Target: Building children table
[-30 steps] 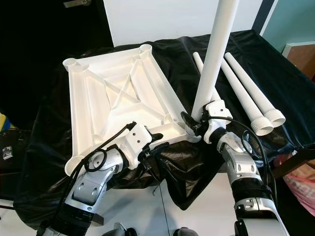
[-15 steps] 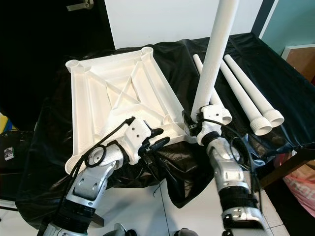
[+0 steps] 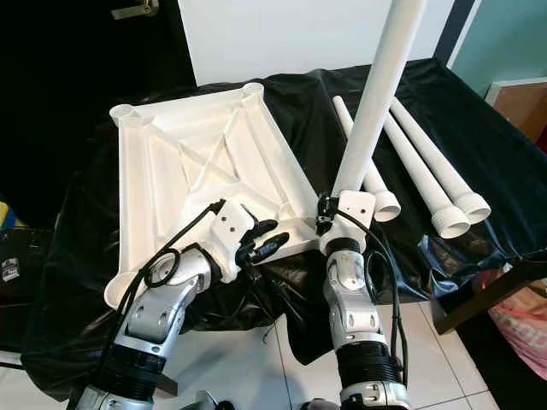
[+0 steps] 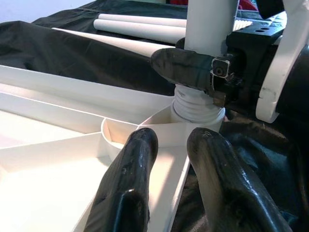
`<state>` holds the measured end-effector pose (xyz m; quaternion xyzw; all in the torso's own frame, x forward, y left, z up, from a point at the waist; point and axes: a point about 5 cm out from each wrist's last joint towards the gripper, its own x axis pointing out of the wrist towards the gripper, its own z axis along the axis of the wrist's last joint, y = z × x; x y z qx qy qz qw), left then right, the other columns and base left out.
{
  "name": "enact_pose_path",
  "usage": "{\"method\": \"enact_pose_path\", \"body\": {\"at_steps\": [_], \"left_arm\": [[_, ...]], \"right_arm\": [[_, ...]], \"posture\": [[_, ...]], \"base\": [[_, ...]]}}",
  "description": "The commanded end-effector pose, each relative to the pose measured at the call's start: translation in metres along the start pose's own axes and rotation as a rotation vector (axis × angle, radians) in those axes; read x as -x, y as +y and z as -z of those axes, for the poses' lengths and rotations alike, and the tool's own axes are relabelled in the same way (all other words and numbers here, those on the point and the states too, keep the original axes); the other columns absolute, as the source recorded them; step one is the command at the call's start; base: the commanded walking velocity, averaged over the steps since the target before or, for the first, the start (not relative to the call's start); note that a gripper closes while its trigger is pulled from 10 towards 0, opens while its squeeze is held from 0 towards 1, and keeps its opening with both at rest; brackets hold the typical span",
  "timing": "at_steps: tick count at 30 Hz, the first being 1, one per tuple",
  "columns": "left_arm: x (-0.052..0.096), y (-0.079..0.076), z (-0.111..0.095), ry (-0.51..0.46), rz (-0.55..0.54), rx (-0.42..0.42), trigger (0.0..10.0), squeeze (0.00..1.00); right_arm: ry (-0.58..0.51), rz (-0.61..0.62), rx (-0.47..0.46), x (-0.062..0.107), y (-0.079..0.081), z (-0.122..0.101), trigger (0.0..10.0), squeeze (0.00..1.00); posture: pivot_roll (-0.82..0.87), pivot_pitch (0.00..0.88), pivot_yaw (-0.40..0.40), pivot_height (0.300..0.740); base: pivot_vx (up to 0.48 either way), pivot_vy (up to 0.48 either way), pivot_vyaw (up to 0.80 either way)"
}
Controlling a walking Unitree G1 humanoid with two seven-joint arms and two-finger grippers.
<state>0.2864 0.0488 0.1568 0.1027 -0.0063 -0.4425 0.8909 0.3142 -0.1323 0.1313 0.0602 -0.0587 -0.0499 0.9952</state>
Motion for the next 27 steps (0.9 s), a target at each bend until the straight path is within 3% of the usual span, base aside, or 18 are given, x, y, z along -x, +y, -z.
{"method": "enact_pose_path", "body": {"at_steps": [1,7,11,20,26,27], "left_arm": [[0.000,0.007,0.002,0.009,-0.134,0.016,10.0,0.00],[0.007,0.006,0.005,0.007,-0.124,0.071,10.0,0.00],[0.007,0.006,0.007,0.022,-0.145,0.024,10.0,0.00],[0.007,0.006,0.008,0.023,-0.158,0.023,10.0,0.00],[0.011,0.015,0.008,0.015,-0.199,-0.008,10.0,0.00],[0.011,0.017,0.008,0.015,-0.205,-0.017,10.0,0.00]], "right_arm": [[0.115,0.004,-0.057,0.010,0.003,0.022,10.0,0.00],[0.091,0.049,-0.021,0.010,-0.002,0.020,10.0,0.00],[0.084,0.051,-0.004,0.010,-0.003,0.019,10.0,0.00],[0.068,0.045,0.030,0.009,-0.006,0.017,10.0,0.00],[0.064,0.055,0.020,0.006,-0.010,0.015,10.0,0.00],[0.063,0.055,0.018,0.006,-0.010,0.015,10.0,0.57]], "posture": [[-0.06,0.050,0.025,0.740],[-0.05,0.039,0.024,0.740],[-0.05,0.041,0.024,0.740],[-0.05,0.041,0.015,0.740],[-0.06,0.045,0.016,0.740],[-0.06,0.048,0.014,0.740]], "base": [[0.000,0.000,0.00],[0.000,0.000,0.00],[0.000,0.000,0.00],[0.000,0.000,0.00],[0.000,0.000,0.00],[0.000,0.000,0.00]]}}
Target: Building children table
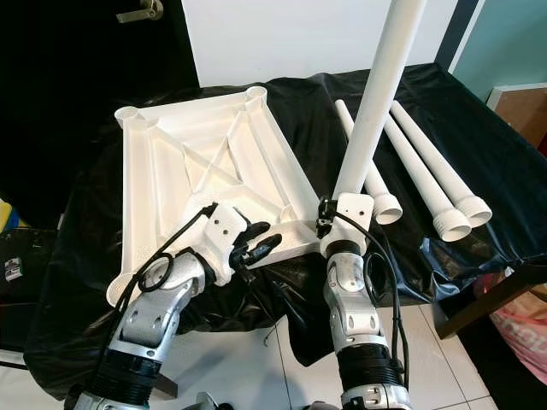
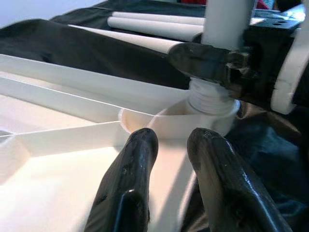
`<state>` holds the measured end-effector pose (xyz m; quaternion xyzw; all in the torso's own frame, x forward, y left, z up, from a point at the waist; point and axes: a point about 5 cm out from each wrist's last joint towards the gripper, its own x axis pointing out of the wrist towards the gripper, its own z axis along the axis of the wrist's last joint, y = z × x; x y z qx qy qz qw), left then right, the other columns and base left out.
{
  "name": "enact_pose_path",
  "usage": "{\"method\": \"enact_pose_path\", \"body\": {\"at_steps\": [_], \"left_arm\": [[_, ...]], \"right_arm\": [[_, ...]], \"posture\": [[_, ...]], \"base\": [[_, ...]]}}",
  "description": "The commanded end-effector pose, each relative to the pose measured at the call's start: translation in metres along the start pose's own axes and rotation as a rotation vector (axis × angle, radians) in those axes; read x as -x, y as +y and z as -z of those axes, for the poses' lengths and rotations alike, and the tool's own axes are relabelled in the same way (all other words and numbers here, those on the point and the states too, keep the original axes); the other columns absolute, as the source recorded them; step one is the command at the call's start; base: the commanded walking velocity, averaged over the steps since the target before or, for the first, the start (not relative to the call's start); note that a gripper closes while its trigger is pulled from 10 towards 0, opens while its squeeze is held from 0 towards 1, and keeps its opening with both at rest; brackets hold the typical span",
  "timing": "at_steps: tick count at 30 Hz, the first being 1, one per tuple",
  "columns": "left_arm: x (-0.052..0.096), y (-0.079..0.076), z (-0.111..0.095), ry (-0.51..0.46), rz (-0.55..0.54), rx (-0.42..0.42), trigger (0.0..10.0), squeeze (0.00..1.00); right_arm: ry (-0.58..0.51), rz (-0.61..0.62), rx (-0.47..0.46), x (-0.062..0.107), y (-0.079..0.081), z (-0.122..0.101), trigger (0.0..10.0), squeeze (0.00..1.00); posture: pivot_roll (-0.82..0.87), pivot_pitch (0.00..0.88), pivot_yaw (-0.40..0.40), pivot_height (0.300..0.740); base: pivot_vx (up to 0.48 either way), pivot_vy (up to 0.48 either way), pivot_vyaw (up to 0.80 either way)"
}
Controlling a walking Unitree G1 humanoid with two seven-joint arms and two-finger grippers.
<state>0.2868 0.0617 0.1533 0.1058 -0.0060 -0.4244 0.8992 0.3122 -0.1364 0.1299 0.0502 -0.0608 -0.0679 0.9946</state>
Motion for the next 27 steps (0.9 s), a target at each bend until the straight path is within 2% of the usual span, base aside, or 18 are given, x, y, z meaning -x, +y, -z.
{"method": "enact_pose_path", "body": {"at_steps": [1,6,9,11,13,14,18,20,21,22,24,27], "left_arm": [[0.001,0.011,0.001,0.005,-0.172,-0.025,10.0,0.00],[0.002,0.013,0.000,-0.015,-0.181,-0.049,10.0,0.00],[0.001,0.012,-0.001,-0.021,-0.176,-0.046,10.0,0.00],[0.000,0.010,-0.002,-0.027,-0.164,-0.035,10.0,0.00],[-0.001,0.008,-0.002,-0.026,-0.152,-0.031,10.0,0.00],[-0.002,0.007,-0.002,-0.023,-0.138,-0.023,10.0,0.00],[-0.002,0.005,-0.002,-0.021,-0.118,-0.024,10.0,0.00],[-0.003,0.001,-0.001,-0.018,-0.083,-0.022,10.0,0.00],[-0.003,0.001,-0.001,-0.018,-0.083,-0.022,10.0,0.00],[-0.004,-0.002,0.000,-0.018,-0.053,-0.006,10.0,0.00],[-0.005,-0.005,0.000,-0.017,-0.025,0.019,10.0,0.00],[-0.005,-0.007,-0.001,-0.013,-0.004,0.024,10.0,0.00]], "right_arm": [[0.068,0.016,-0.004,0.005,-0.005,0.014,10.0,1.00],[0.044,-0.008,0.000,0.005,-0.006,0.010,10.0,1.00],[0.016,-0.064,0.007,0.005,-0.009,0.006,10.0,1.00],[-0.006,-0.161,0.014,0.005,-0.015,0.001,10.0,1.00],[-0.007,-0.206,0.007,0.005,-0.017,-0.001,10.0,0.96],[-0.012,-0.240,0.007,0.004,-0.019,-0.003,10.0,0.00],[-0.022,-0.289,0.017,0.003,-0.022,-0.006,10.0,0.00],[-0.029,-0.387,0.052,-0.004,-0.025,-0.010,10.0,0.00],[-0.029,-0.387,0.052,-0.004,-0.025,-0.010,10.0,0.00],[-0.030,-0.480,0.083,-0.011,-0.026,-0.013,10.0,0.00],[-0.028,-0.548,0.107,-0.017,-0.025,-0.016,10.0,0.00],[-0.015,-0.597,0.124,-0.022,-0.025,-0.016,10.0,0.00]], "posture": [[-0.06,0.048,0.014,0.740],[-0.06,0.052,0.011,0.740],[-0.07,0.056,0.013,0.740],[-0.07,0.054,0.010,0.740],[-0.07,0.054,0.011,0.740],[-0.07,0.056,0.011,0.740],[-0.07,0.056,0.011,0.740],[-0.07,0.055,0.016,0.740],[-0.07,0.055,0.016,0.740],[-0.07,0.052,0.019,0.740],[-0.06,0.049,0.024,0.740],[-0.06,0.049,0.026,0.740]], "base": [[0.000,0.000,0.00],[0.000,0.000,0.00],[0.000,0.000,0.00],[0.000,0.000,0.00],[0.000,0.000,0.00],[0.000,0.000,0.00],[0.000,0.000,0.00],[0.000,0.000,0.00],[0.000,0.000,0.00],[0.000,0.000,0.00],[0.000,0.000,0.00],[0.000,0.000,0.00]]}}
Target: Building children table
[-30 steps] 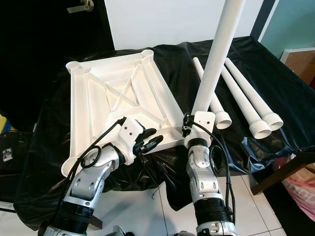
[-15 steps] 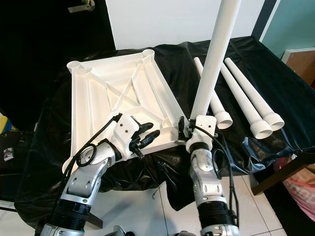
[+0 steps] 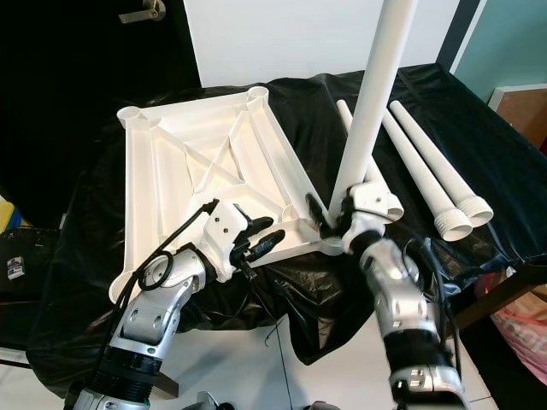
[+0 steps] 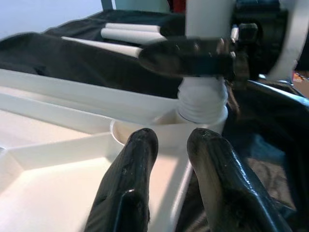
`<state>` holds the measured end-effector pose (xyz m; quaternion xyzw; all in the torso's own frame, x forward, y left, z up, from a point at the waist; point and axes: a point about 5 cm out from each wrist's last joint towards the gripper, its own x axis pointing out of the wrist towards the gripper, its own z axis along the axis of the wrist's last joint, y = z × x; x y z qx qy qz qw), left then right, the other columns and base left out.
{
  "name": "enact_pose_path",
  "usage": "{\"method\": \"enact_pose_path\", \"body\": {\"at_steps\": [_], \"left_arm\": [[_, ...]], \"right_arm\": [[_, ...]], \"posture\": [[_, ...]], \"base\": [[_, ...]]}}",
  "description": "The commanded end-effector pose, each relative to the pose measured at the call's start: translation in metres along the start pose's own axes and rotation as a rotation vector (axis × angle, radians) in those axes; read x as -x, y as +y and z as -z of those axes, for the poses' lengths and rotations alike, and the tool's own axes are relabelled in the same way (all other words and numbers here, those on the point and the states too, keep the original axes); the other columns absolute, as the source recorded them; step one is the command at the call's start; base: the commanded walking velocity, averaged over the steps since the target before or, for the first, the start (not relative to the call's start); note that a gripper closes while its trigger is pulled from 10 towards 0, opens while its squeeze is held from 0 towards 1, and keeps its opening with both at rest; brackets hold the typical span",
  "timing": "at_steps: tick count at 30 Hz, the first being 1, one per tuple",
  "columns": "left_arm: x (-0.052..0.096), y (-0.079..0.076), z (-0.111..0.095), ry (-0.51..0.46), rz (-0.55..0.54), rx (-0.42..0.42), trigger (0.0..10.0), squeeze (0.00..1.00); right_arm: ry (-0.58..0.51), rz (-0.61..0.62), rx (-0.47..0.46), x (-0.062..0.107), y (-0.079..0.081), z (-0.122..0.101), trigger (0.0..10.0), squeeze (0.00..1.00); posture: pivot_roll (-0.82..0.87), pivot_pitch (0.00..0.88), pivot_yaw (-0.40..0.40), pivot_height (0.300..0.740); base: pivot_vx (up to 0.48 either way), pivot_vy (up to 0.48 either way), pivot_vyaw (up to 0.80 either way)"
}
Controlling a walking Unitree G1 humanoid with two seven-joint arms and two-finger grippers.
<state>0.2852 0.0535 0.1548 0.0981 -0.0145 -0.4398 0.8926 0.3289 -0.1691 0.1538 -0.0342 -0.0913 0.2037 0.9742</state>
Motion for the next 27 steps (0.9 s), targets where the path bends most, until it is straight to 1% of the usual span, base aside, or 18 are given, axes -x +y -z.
{"method": "enact_pose_path", "body": {"at_steps": [1,3,5,6,8,9,15,20,21,26,27], "left_arm": [[0.000,-0.001,0.003,0.012,-0.035,0.018,10.0,0.00],[0.000,-0.004,0.003,0.021,-0.008,0.012,10.0,0.00],[0.001,-0.007,0.004,0.033,0.024,0.008,10.0,0.00],[0.002,-0.008,0.005,0.035,0.034,0.010,10.0,0.00],[0.002,-0.009,0.005,0.036,0.037,0.010,10.0,0.00],[0.002,-0.009,0.005,0.036,0.038,0.011,10.0,0.00],[0.004,-0.011,0.007,0.052,0.045,0.003,10.0,0.00],[0.003,-0.013,0.007,0.057,0.057,0.000,10.0,0.00],[0.003,-0.013,0.007,0.059,0.058,0.000,10.0,0.00],[0.003,-0.013,0.008,0.064,0.057,0.001,10.0,0.00],[0.004,-0.012,0.009,0.071,0.054,-0.006,10.0,0.00]], "right_arm": [[0.027,-0.040,-0.016,0.000,0.004,0.008,10.0,0.00],[0.050,-0.083,-0.013,-0.003,0.004,0.010,10.0,0.00],[0.070,-0.111,0.008,-0.004,0.004,0.013,10.0,0.00],[0.082,-0.119,0.011,-0.004,0.004,0.015,4.4,0.00],[0.089,-0.124,0.011,-0.003,0.004,0.017,4.4,0.00],[0.098,-0.132,0.007,-0.002,0.003,0.019,0.0,0.00],[0.120,-0.151,0.001,0.003,0.000,0.027,0.0,0.00],[0.132,-0.131,-0.022,0.006,-0.001,0.031,0.0,0.00],[0.133,-0.122,-0.029,0.006,-0.001,0.032,10.0,0.00],[0.149,-0.061,-0.049,0.007,0.001,0.036,10.0,0.00],[0.163,0.019,-0.054,0.007,0.004,0.039,10.0,0.00]], "posture": [[-0.06,0.049,0.026,0.740],[-0.05,0.049,0.029,0.740],[-0.05,0.049,0.030,0.740],[-0.05,0.049,0.030,0.740],[-0.04,0.049,0.027,0.740],[-0.04,0.051,0.027,0.740],[-0.04,0.049,0.029,0.740],[-0.05,0.054,0.036,0.740],[-0.05,0.056,0.036,0.740],[-0.05,0.062,0.040,0.740],[-0.05,0.065,0.041,0.740]], "base": [[0.000,0.000,0.00],[0.000,0.000,0.00],[0.000,0.000,0.00],[0.000,0.000,0.00],[0.000,0.000,0.00],[0.000,0.000,0.00],[0.000,0.000,0.00],[0.000,0.000,0.00],[0.000,0.000,0.00],[0.000,0.000,0.00],[0.000,0.000,0.00]]}}
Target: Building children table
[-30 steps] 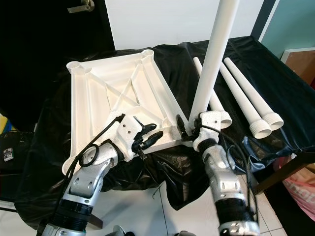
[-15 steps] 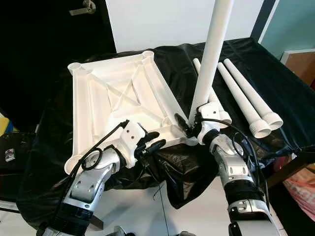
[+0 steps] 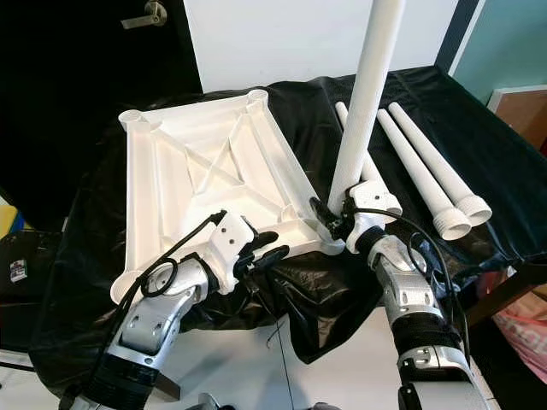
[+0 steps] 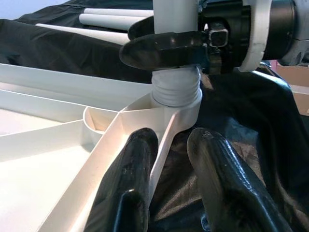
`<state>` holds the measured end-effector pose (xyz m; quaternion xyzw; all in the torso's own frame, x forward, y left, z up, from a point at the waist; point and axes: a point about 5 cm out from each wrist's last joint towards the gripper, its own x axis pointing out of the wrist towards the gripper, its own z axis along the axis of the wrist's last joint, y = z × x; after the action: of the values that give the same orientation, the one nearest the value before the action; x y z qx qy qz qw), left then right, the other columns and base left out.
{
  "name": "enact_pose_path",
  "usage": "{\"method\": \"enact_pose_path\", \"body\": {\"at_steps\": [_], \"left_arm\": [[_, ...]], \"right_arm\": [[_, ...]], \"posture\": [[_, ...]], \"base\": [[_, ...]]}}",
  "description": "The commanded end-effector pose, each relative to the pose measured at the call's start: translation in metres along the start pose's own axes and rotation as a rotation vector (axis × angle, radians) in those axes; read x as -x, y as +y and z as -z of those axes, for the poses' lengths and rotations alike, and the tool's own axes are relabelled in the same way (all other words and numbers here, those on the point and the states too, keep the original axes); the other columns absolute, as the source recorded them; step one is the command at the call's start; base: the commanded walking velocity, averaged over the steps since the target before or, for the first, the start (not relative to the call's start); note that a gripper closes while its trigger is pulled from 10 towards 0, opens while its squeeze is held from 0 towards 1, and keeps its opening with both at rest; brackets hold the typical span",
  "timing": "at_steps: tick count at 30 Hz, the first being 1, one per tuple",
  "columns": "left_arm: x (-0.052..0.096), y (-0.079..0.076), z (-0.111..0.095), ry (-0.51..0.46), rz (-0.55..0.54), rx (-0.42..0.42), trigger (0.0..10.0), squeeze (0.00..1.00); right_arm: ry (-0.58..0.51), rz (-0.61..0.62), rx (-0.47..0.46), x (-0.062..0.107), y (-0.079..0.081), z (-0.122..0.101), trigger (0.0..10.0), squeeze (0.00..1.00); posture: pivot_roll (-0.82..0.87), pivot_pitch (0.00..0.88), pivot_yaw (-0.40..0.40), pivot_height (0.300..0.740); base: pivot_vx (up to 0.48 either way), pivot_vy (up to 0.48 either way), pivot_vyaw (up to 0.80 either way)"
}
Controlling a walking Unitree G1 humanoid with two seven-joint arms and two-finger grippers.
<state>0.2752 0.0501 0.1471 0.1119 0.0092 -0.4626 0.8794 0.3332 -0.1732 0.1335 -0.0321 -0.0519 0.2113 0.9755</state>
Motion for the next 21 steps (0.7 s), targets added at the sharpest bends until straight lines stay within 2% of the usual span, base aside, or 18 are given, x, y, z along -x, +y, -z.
{"method": "enact_pose_path", "body": {"at_steps": [1,6,7,11,13,14,16,21], "left_arm": [[0.001,-0.001,0.004,0.025,-0.007,0.001,10.0,0.00],[0.002,-0.002,0.004,0.026,-0.010,0.005,10.0,0.00],[0.003,-0.003,0.004,0.027,-0.009,0.006,10.0,0.00],[0.003,-0.003,0.005,0.028,-0.010,0.007,10.0,0.00],[0.003,-0.003,0.005,0.029,-0.014,0.010,10.0,0.00],[0.003,-0.003,0.005,0.029,-0.014,0.010,10.0,0.00],[0.003,-0.003,0.005,0.029,-0.016,0.010,10.0,0.00],[0.003,-0.002,0.005,0.028,-0.017,0.009,10.0,0.00]], "right_arm": [[0.094,0.066,-0.045,0.004,0.010,0.020,10.0,0.00],[0.098,0.134,-0.074,0.003,0.019,0.023,10.0,0.00],[0.118,0.236,-0.111,0.003,0.024,0.027,10.0,0.00],[0.142,0.334,-0.137,0.005,0.028,0.031,10.0,0.00],[0.167,0.511,-0.150,0.010,0.034,0.036,10.0,0.00],[0.167,0.511,-0.150,0.010,0.034,0.036,10.0,0.00],[0.190,0.596,-0.163,0.012,0.038,0.039,10.0,0.00],[0.184,0.630,-0.182,0.010,0.046,0.036,10.0,0.00]], "posture": [[-0.05,0.067,0.041,0.740],[-0.05,0.071,0.040,0.740],[-0.05,0.072,0.038,0.740],[-0.05,0.073,0.034,0.740],[-0.05,0.069,0.029,0.740],[-0.05,0.069,0.029,0.740],[-0.05,0.068,0.028,0.740],[-0.05,0.061,0.024,0.740]], "base": [[0.000,0.000,0.00],[0.000,0.000,0.00],[0.000,0.000,0.00],[0.000,0.000,0.00],[0.000,0.000,0.00],[0.000,0.000,0.00],[0.000,0.000,0.00],[0.000,0.000,0.00]]}}
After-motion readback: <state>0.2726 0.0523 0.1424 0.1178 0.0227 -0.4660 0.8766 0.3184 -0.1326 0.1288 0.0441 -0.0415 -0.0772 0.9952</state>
